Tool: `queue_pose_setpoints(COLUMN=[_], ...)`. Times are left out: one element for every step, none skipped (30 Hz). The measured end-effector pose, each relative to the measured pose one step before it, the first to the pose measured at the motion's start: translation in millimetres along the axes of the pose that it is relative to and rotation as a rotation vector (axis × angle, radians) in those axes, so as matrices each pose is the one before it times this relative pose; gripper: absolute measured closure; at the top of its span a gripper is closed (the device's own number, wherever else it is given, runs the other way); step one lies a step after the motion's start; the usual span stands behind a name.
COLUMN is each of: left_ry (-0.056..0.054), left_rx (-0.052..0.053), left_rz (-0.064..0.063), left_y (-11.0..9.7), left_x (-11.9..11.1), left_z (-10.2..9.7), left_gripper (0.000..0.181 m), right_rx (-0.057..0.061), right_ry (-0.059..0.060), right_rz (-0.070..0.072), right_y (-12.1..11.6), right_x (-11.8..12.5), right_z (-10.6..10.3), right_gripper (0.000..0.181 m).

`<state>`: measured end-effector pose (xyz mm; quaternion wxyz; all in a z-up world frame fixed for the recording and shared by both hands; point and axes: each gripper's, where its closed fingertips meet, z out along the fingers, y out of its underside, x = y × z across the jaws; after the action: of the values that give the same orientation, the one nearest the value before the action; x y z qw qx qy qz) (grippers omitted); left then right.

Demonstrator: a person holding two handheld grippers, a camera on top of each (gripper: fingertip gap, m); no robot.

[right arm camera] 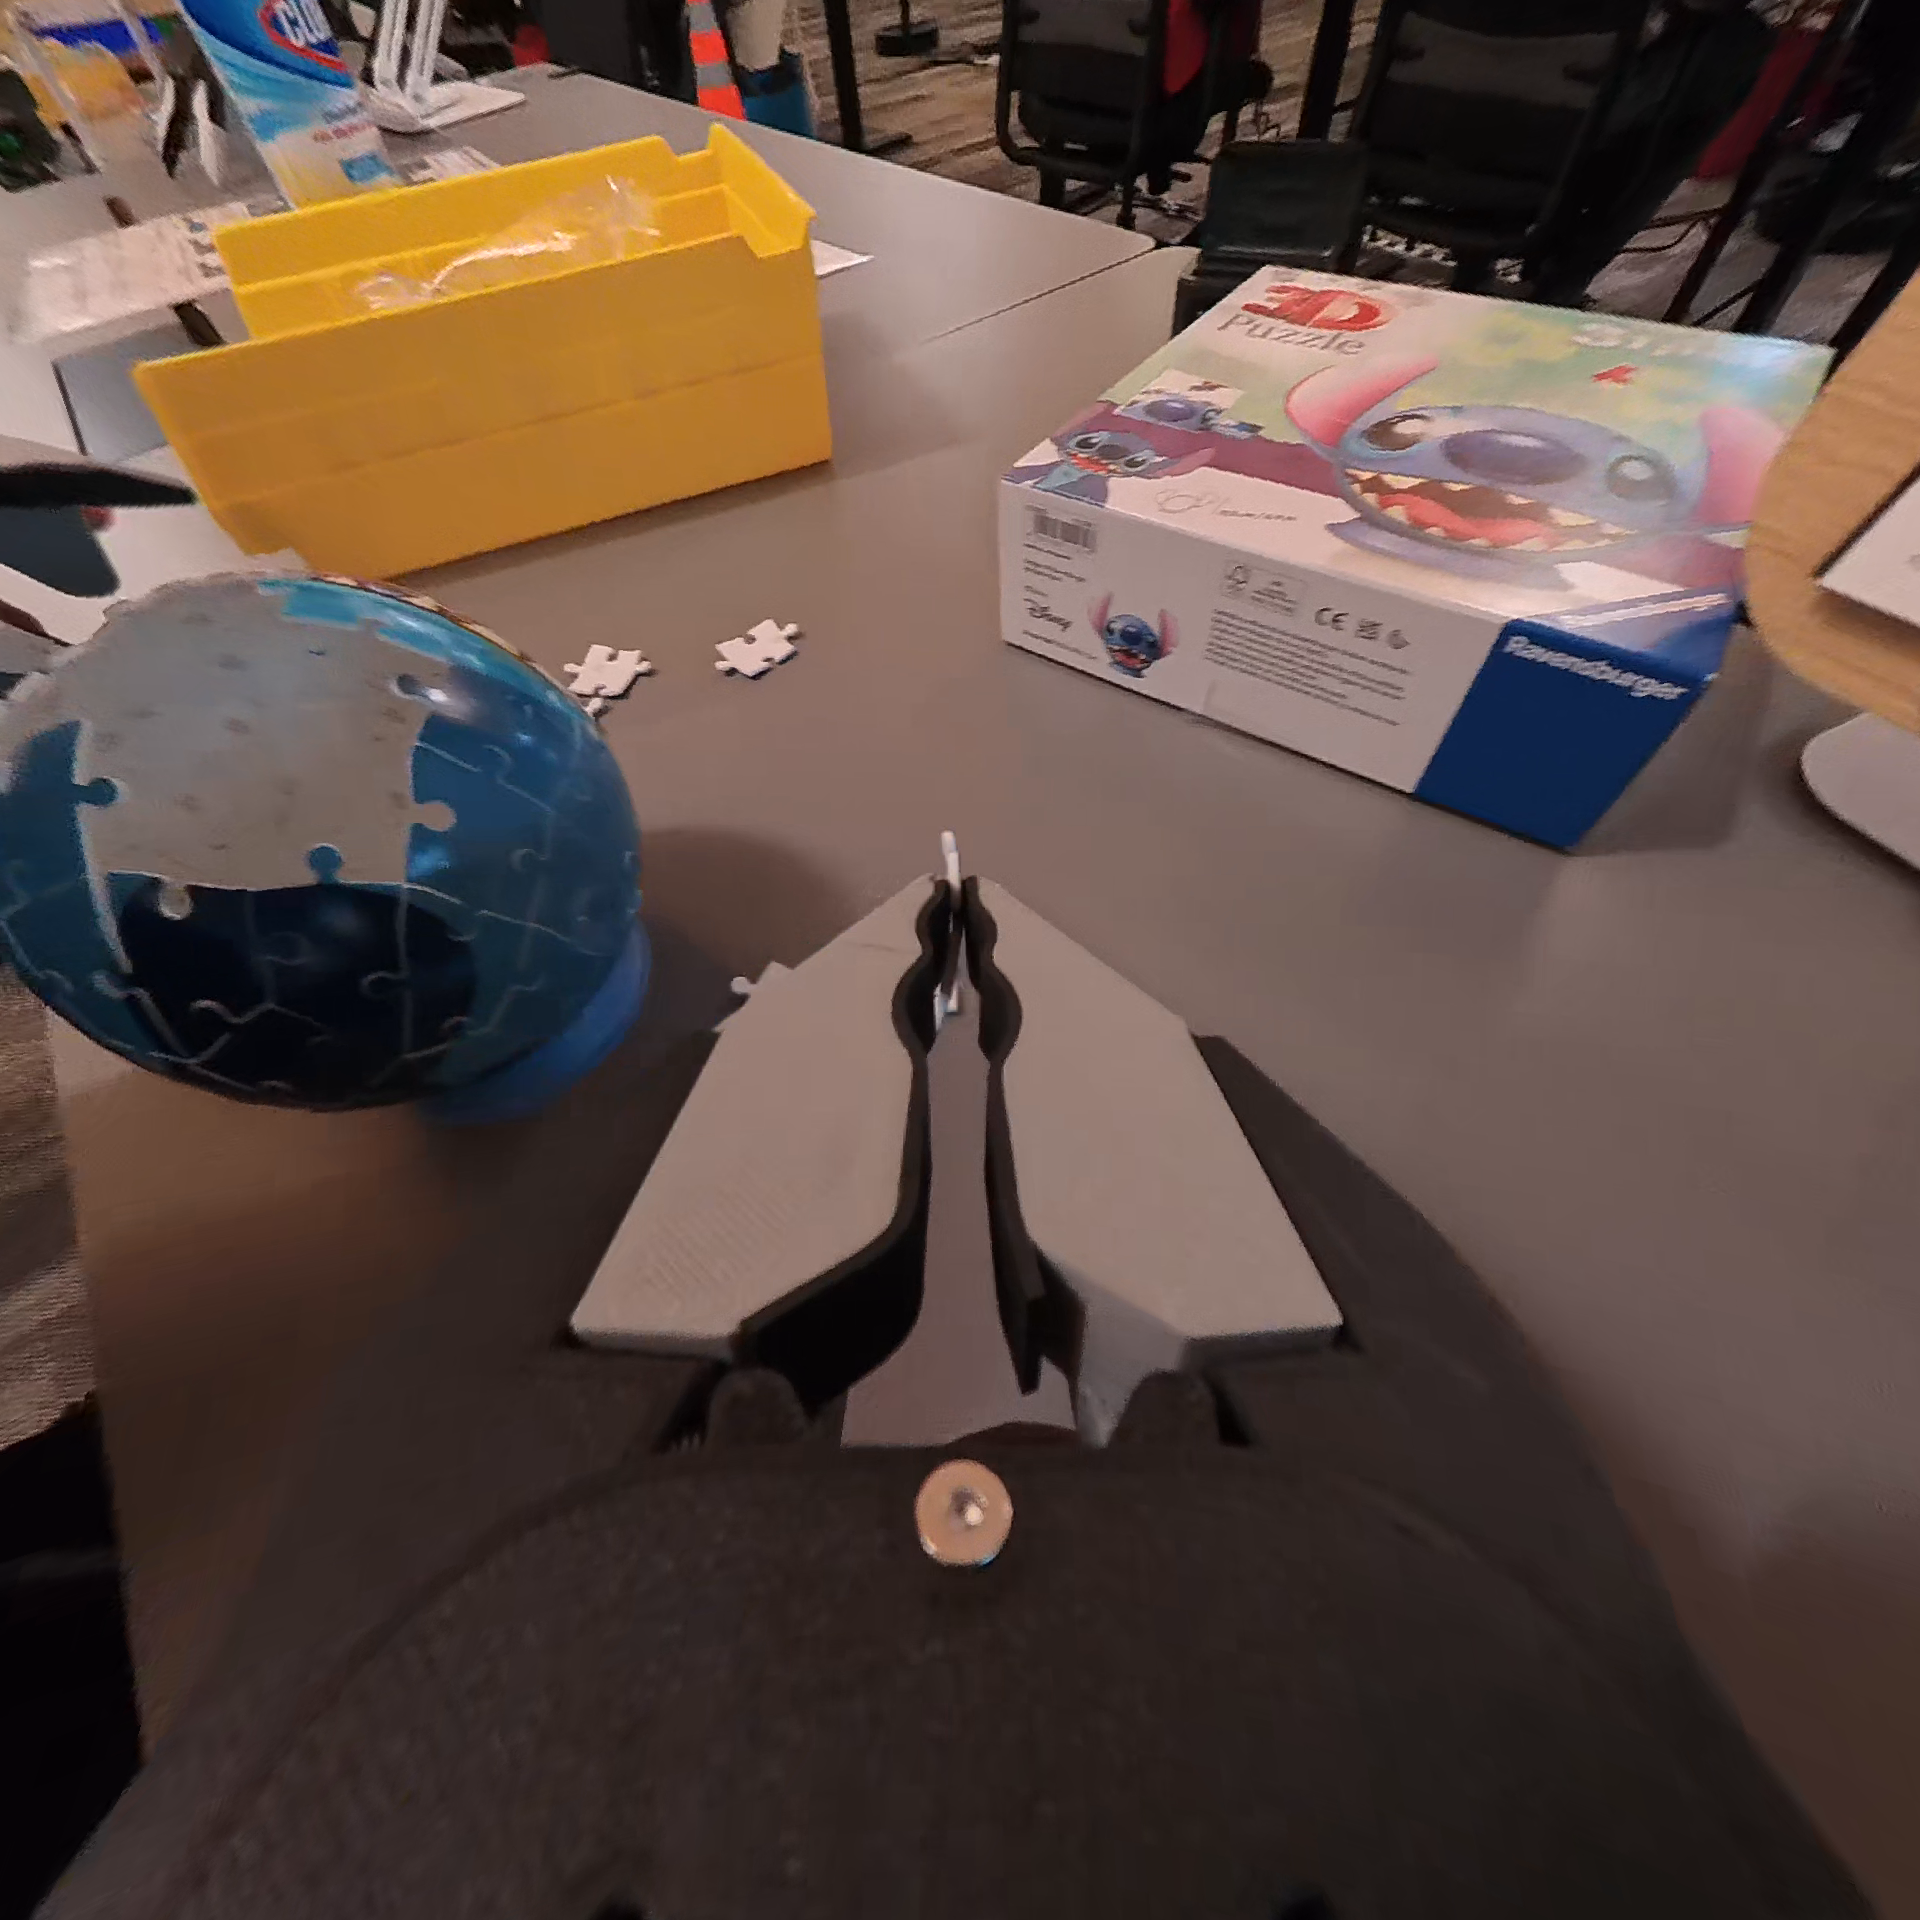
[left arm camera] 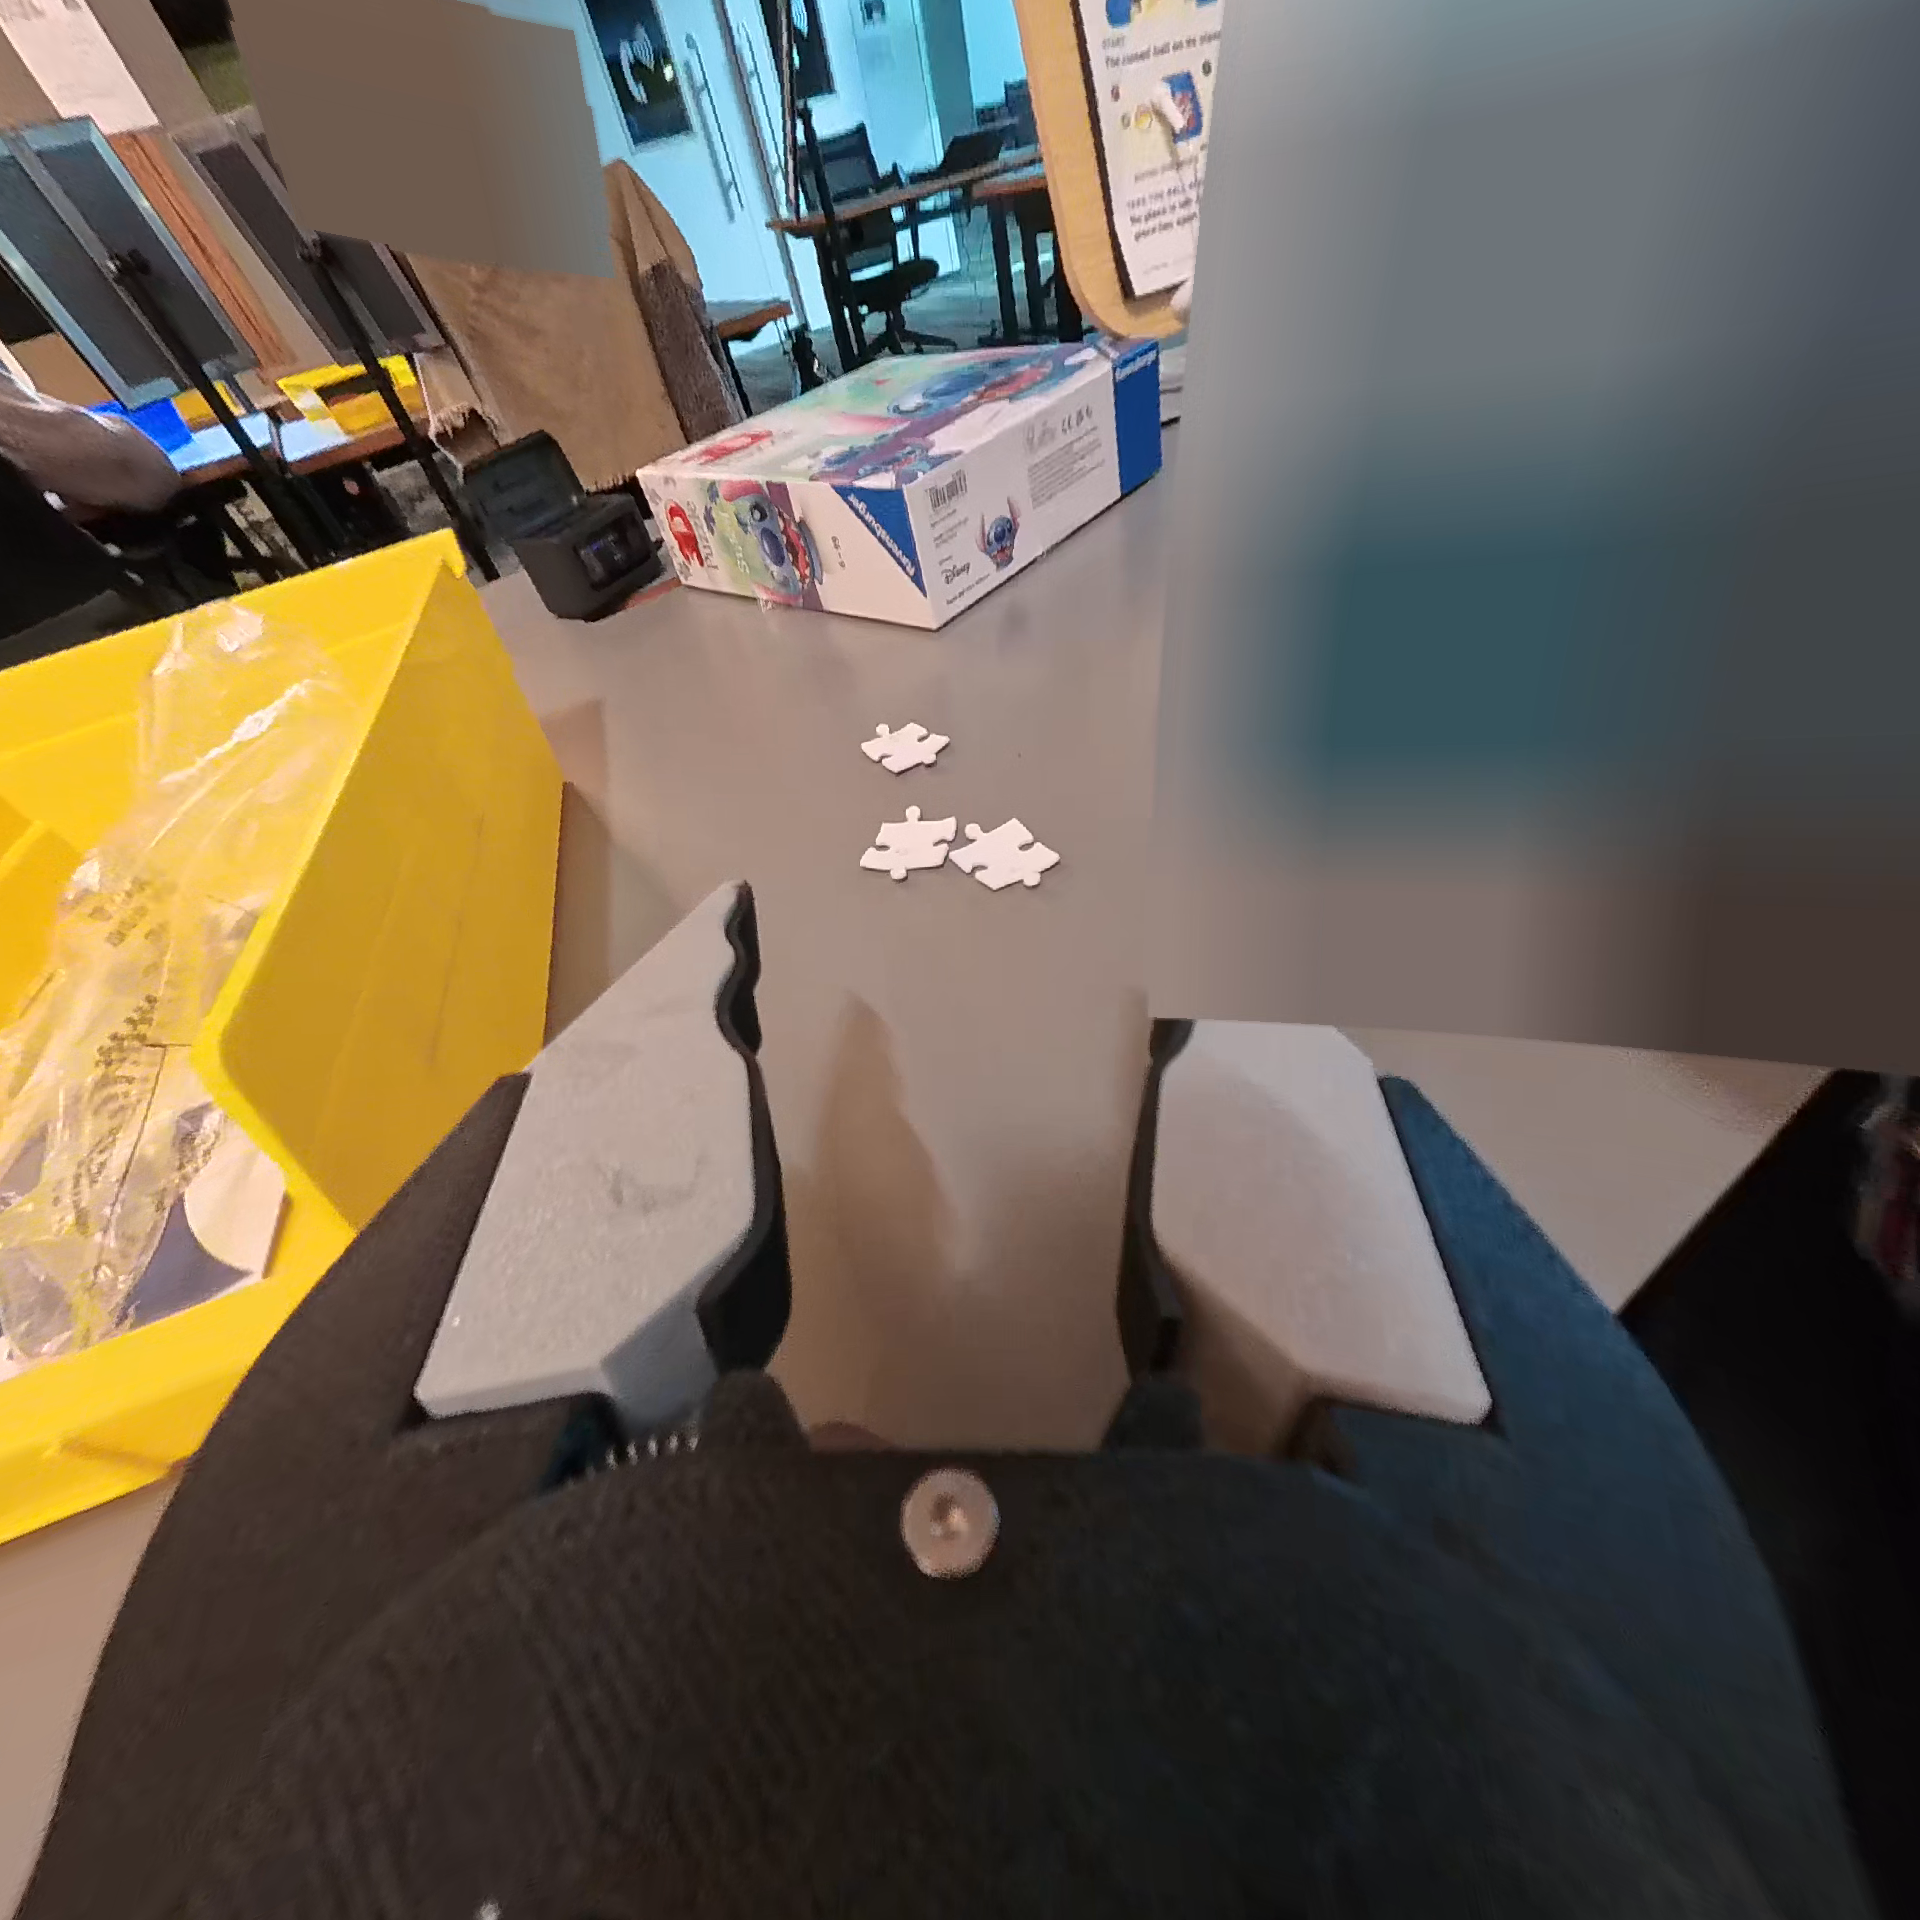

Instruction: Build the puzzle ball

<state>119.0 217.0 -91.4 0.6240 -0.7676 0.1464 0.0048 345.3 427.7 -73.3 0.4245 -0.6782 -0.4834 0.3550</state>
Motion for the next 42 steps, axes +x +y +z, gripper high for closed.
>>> queue_pose_setpoints(left_ry=[0.0022,0.0020,0.0045,0.0025,0.0001,0.0011,0.0032,0.0028,0.0045,0.0086,0.0071,-0.0038,-0.0078,-0.0024,0.0028,0.0039,0.0002,-0.0039,-0.0051,-0.0028,-0.0037,-0.0065,-0.0081,-0.0104,-0.0102,-0.0083,-0.0053,-0.0061,-0.0054,-0.0006,0.0049,0.0067,0.0067,0.0057,0.0044,-0.0006,-0.0058,-0.0064,-0.0046,-0.0024,-0.0012,-0.0014], left_rx=[-0.0218,-0.0233,-0.0238,-0.0225,-0.0202,-0.0182,-0.0154,-0.0125,-0.0094,-0.0046,0.0004,-0.0012,-0.0076,-0.0113,-0.0137,-0.0153,-0.0183,-0.0224,-0.0242,-0.0233,-0.0218,-0.0213,-0.0208,-0.0191,-0.0155,-0.0116,-0.0075,-0.0037,-0.0016,0.0003,0.0040,0.0051,0.0042,0.0040,0.0037,0.0023,0.0007,-0.0013,-0.0035,-0.0055,-0.0060,-0.0050], left_rz=[-0.0001,0.0031,0.0064,0.0060,0.0043,0.0032,0.0023,0.0000,-0.0006,0.0012,0.0000,-0.0090,-0.0153,-0.0127,-0.0063,0.0003,0.0032,0.0037,0.0061,0.0112,0.0138,0.0127,0.0109,0.0091,0.0077,0.0070,0.0065,0.0035,-0.0004,-0.0034,-0.0075,-0.0140,-0.0192,-0.0189,-0.0145,-0.0092,-0.0024,0.0047,0.0084,0.0085,0.0060,0.0030], left_y=[2.68,2.82,2.89,2.75,2.42,2.13,1.89,1.46,1.08,0.59,-0.03,0.15,0.94,1.37,1.69,1.78,2.12,2.66,2.85,2.73,2.55,2.35,2.44,2.14,1.78,1.29,0.83,0.40,0.19,-0.02,-0.36,-0.51,-0.40,-0.36,-0.32,-0.18,-0.11,0.17,0.34,0.61,0.65,0.58], left_x=[0.27,0.58,1.22,1.00,0.45,0.43,0.71,0.27,0.54,1.17,0.77,-1.33,-2.48,-1.60,-0.22,0.42,0.35,-0.07,0.01,0.88,0.94,0.54,0.14,-0.32,-0.36,-0.26,-0.04,-0.31,-0.74,-0.37,-0.19,-0.65,-1.14,-1.27,-1.01,-1.06,-0.95,-0.30,0.37,0.56,0.37,0.16], left_z=[2.22,2.44,2.44,2.37,2.15,1.93,1.63,1.27,1.07,0.55,0.08,0.17,0.71,1.19,1.44,1.63,1.91,2.35,2.44,2.34,2.25,2.12,2.06,1.86,1.54,1.07,0.76,0.37,0.10,-0.10,-0.34,-0.45,-0.37,-0.34,-0.40,-0.15,-0.17,0.12,0.40,0.47,0.66,0.44], left_gripper=[0.106,0.106,0.105,0.104,0.103,0.103,0.104,0.103,0.103,0.104,0.105,0.108,0.110,0.110,0.110,0.111,0.112,0.112,0.112,0.112,0.112,0.112,0.112,0.113,0.113,0.113,0.113,0.113,0.114,0.114,0.114,0.115,0.115,0.115,0.115,0.115,0.116,0.117,0.118,0.118,0.118,0.118], right_rx=[0.0072,0.0122,0.0151,0.0164,0.0155,0.0133,0.0148,0.0200,0.0244,0.0225,0.0116,0.0063,0.0079,0.0079,-0.0004,-0.0108,-0.0135,-0.0093,-0.0128,-0.0138,-0.0150,-0.0191,-0.0184,-0.0188,-0.0180,-0.0140,-0.0103,-0.0089,-0.0083,-0.0068,-0.0063,-0.0095,-0.0117,-0.0105,-0.0084,-0.0087,-0.0149,-0.0279,-0.0412,-0.0422,-0.0340,-0.0316], right_ry=[0.0025,0.0013,0.0028,0.0061,0.0122,0.0198,0.0242,0.0226,0.0164,0.0046,-0.0018,0.0139,0.0315,0.0263,0.0051,-0.0122,-0.0295,-0.0330,-0.0187,-0.0074,-0.0041,0.0018,0.0066,0.0027,-0.0074,-0.0158,-0.0157,-0.0088,-0.0054,-0.0048,-0.0064,-0.0074,-0.0062,-0.0063,-0.0091,-0.0158,-0.0252,-0.0305,-0.0271,-0.0214,-0.0248,-0.0372], right_rz=[-0.0001,0.0038,0.0039,0.0005,-0.0032,-0.0057,-0.0073,-0.0051,0.0025,0.0073,0.0014,-0.0084,-0.0138,-0.0093,0.0013,0.0170,0.0240,0.0160,0.0083,-0.0002,-0.0107,-0.0183,-0.0213,-0.0179,-0.0085,-0.0014,-0.0018,-0.0055,-0.0093,-0.0093,-0.0073,-0.0065,-0.0067,-0.0063,-0.0042,-0.0014,-0.0018,-0.0042,-0.0039,-0.0060,-0.0089,-0.0101], right_y=[-1.82,-2.33,-2.26,-2.19,-1.55,-0.98,-0.99,-1.74,-2.49,-2.22,-0.58,0.77,1.82,2.92,3.81,3.92,2.75,1.90,2.16,2.48,2.73,3.20,3.17,3.22,3.12,2.47,1.93,1.46,1.22,0.88,1.03,1.43,1.92,1.77,1.43,1.68,2.71,4.86,6.66,6.09,4.07,3.18], right_x=[3.29,3.63,4.27,4.87,5.81,7.06,7.74,7.37,6.46,4.75,3.56,5.47,7.47,6.10,2.94,0.28,-2.61,-3.70,-2.58,-1.96,-2.47,-2.06,-1.49,-1.75,-2.83,-3.89,-4.02,-3.08,-2.78,-2.52,-2.68,-2.62,-2.36,-2.45,-2.89,-3.66,-5.04,-5.53,-4.53,-3.16,-3.12,-4.55], right_z=[-2.26,-2.81,-3.48,-3.96,-4.43,-4.91,-5.51,-5.88,-5.81,-5.09,-4.40,-4.06,-3.31,-2.07,-0.68,0.45,1.08,1.35,1.52,1.52,1.55,1.55,1.65,1.87,2.15,2.22,1.89,1.60,1.45,1.26,1.47,1.56,1.65,1.64,1.83,2.25,3.01,4.13,5.00,5.41,5.22,4.88], right_gripper=[0.181,0.181,0.181,0.181,0.181,0.181,0.181,0.181,0.181,0.181,0.181,0.181,0.181,0.181,0.181,0.181,0.181,0.181,0.181,0.181,0.181,0.181,0.181,0.181,0.181,0.181,0.181,0.181,0.181,0.181,0.181,0.181,0.181,0.181,0.181,0.181,0.181,0.179,0.177,0.176,0.175,0.171])
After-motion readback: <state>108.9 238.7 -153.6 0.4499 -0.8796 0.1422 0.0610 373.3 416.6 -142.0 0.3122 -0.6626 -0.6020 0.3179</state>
